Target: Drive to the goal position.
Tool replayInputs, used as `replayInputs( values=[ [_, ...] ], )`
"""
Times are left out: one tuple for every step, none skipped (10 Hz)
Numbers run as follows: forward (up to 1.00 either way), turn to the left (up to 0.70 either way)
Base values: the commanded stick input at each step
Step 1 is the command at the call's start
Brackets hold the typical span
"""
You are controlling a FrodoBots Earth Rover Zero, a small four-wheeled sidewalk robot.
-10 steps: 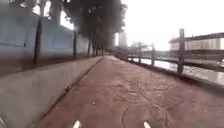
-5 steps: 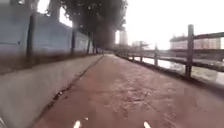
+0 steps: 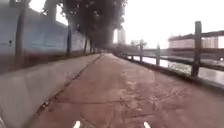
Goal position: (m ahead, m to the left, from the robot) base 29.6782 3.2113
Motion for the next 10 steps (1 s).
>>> replayInputs(
  values=[
    [0.70,0.00],
    [0.70,0.00],
    [0.70,0.00],
    [0.70,0.00],
    [0.70,0.00],
    [0.70,0.00],
    [0.70,0.00],
    [0.70,0.00],
    [0.70,0.00],
    [0.70,0.00]
  ],
)
